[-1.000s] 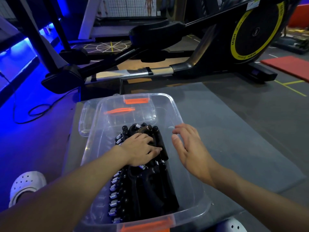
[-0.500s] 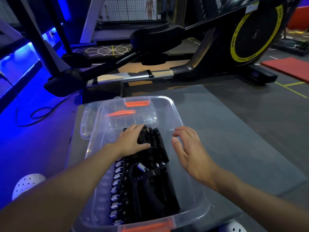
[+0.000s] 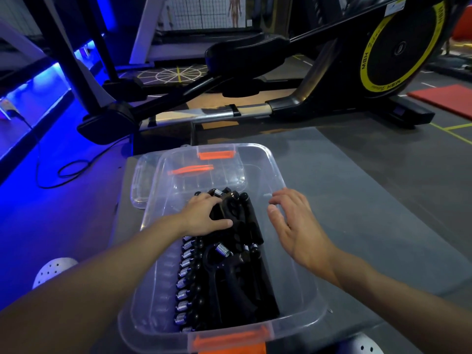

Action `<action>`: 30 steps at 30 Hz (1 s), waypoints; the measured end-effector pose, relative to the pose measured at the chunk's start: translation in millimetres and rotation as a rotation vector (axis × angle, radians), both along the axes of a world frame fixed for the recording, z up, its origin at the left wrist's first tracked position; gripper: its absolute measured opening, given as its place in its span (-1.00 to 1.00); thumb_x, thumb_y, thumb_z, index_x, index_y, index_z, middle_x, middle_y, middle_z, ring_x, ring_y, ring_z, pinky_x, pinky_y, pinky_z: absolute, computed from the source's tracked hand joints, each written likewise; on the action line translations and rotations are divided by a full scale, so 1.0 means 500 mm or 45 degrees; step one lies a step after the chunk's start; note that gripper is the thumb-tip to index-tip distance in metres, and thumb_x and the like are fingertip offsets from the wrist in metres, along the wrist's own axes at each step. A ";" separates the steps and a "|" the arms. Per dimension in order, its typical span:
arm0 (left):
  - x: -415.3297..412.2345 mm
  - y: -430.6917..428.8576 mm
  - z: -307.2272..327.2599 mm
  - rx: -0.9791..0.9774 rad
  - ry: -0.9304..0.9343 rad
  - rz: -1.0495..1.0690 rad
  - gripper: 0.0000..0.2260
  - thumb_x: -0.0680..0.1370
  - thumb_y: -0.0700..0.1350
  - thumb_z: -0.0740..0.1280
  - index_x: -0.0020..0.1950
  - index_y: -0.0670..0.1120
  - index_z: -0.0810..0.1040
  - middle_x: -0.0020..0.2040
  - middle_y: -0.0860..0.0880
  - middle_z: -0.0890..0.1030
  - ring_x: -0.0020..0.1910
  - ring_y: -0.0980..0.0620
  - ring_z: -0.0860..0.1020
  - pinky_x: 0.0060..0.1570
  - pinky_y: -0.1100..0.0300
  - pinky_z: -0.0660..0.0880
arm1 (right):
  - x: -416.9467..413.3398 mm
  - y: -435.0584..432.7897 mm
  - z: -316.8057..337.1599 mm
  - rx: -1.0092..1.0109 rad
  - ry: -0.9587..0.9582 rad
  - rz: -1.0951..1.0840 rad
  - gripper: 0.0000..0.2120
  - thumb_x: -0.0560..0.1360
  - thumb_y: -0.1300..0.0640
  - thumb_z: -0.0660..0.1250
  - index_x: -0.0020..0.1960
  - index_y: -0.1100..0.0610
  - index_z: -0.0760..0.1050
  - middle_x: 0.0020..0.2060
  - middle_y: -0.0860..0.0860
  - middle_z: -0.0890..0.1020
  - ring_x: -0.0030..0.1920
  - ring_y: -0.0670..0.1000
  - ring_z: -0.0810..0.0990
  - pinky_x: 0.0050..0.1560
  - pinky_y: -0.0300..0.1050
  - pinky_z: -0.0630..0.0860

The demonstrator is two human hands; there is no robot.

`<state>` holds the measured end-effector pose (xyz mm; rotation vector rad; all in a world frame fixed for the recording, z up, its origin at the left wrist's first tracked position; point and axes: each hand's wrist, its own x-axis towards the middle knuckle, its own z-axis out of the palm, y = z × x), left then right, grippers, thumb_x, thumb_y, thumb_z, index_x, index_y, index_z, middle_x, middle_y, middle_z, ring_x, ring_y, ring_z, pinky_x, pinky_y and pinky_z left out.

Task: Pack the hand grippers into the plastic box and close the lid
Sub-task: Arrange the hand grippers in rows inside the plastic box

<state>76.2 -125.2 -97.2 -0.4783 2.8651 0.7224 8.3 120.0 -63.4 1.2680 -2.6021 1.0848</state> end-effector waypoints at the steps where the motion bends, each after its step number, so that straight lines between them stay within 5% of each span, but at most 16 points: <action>1: 0.011 0.001 0.007 0.025 0.039 -0.004 -0.28 0.40 0.35 0.37 0.46 0.02 0.38 0.38 -0.08 0.37 0.43 -0.10 0.27 0.44 -0.02 0.23 | -0.001 0.000 -0.001 0.003 -0.010 -0.003 -0.48 0.55 -0.19 -0.02 0.18 0.15 0.49 0.17 -0.07 0.48 0.31 -0.10 0.30 0.23 -0.59 0.02; 3: 0.035 0.013 0.031 0.075 0.107 -0.027 -0.29 0.38 0.36 0.36 0.43 0.01 0.42 0.33 -0.05 0.40 0.38 -0.03 0.34 0.42 0.03 0.28 | -0.002 0.001 -0.002 0.009 -0.021 -0.005 -0.47 0.55 -0.19 -0.03 0.19 0.15 0.49 0.18 -0.08 0.47 0.33 -0.12 0.28 0.22 -0.59 0.02; 7: 0.074 0.033 0.064 0.250 0.198 0.145 -0.72 0.56 0.24 0.21 0.08 0.09 0.54 0.11 -0.05 0.51 0.09 0.02 0.53 0.21 0.08 0.43 | -0.003 -0.001 -0.005 0.003 -0.003 -0.007 -0.41 0.51 -0.23 -0.07 0.16 0.14 0.50 0.17 -0.04 0.49 0.33 -0.08 0.29 0.28 -0.44 0.07; 9: 0.100 0.052 0.080 0.388 0.136 0.248 -0.55 0.59 0.30 0.05 0.07 0.01 0.54 0.16 -0.11 0.56 0.15 -0.06 0.55 0.23 -0.02 0.44 | -0.002 -0.001 -0.003 0.005 0.013 -0.010 -0.42 0.51 -0.21 -0.07 0.13 0.16 0.52 0.14 -0.01 0.51 0.30 -0.04 0.33 0.28 -0.38 0.10; 13: 0.137 0.088 0.071 0.637 0.042 0.516 -0.45 0.63 0.29 -0.11 0.49 0.07 0.31 0.52 0.00 0.30 0.50 -0.07 0.26 0.41 -0.15 0.25 | 0.003 -0.002 0.007 0.038 0.045 -0.005 -0.44 0.52 -0.18 -0.07 0.08 0.19 0.53 0.06 0.04 0.54 0.21 0.01 0.41 0.25 -0.35 0.15; 18: 0.141 0.103 0.070 0.913 0.055 0.838 -0.39 0.59 0.35 -0.15 0.48 0.05 0.28 0.42 -0.11 0.37 0.27 -0.15 0.45 0.25 -0.25 0.42 | 0.005 -0.001 0.007 0.067 0.069 0.005 -0.48 0.54 -0.17 -0.06 0.05 0.18 0.51 0.01 0.04 0.54 0.17 0.04 0.45 0.29 -0.21 0.26; 28: 0.143 0.105 0.070 0.981 0.061 0.732 -0.39 0.58 0.37 -0.15 0.37 0.04 0.36 0.30 -0.02 0.38 0.33 -0.11 0.39 0.19 -0.16 0.34 | 0.001 -0.001 0.000 0.028 0.038 0.005 -0.51 0.53 -0.18 -0.06 0.01 0.13 0.49 -0.02 -0.02 0.52 0.14 0.01 0.45 0.25 -0.17 0.32; 30: 0.144 0.114 0.056 0.862 0.074 0.621 -0.41 0.57 0.38 -0.10 0.30 0.02 0.40 0.29 0.01 0.41 0.34 -0.05 0.38 0.33 -0.07 0.29 | -0.001 -0.002 -0.001 0.022 0.019 0.001 -0.50 0.53 -0.19 -0.06 0.01 0.13 0.50 -0.01 -0.01 0.52 0.15 0.00 0.45 0.25 -0.19 0.32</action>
